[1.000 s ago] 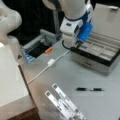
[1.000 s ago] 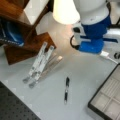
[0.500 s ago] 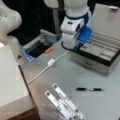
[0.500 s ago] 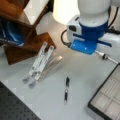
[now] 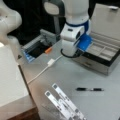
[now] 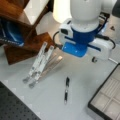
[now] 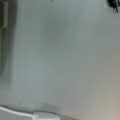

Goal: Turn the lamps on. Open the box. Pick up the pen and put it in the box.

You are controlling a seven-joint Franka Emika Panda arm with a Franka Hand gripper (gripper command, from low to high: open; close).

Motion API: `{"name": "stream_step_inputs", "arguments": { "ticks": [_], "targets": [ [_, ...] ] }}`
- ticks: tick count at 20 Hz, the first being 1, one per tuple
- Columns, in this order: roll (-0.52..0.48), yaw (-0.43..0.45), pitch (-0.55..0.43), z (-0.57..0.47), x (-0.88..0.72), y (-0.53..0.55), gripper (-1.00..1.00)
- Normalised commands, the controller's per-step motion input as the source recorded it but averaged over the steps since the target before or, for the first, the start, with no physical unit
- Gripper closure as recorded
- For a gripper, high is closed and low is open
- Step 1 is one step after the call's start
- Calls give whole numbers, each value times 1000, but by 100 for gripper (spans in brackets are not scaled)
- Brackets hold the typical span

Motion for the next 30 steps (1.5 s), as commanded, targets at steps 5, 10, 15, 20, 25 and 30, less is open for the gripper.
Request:
{"name": "stream_step_inputs", "arguments": {
  "ticks": [5,10,15,20,25,30],
  "targets": [
    [-203,557,128,6,376,-134,-100],
    [-77,635,246,42,352,-173,-100],
    [-12,515,218,13,407,-205,-100],
    [2,431,194,-35,364,-113,-100],
    [9,243,148,-145,288,-40,-100],
    [9,154,71,-276,295,-34,-100]
  ]
}}
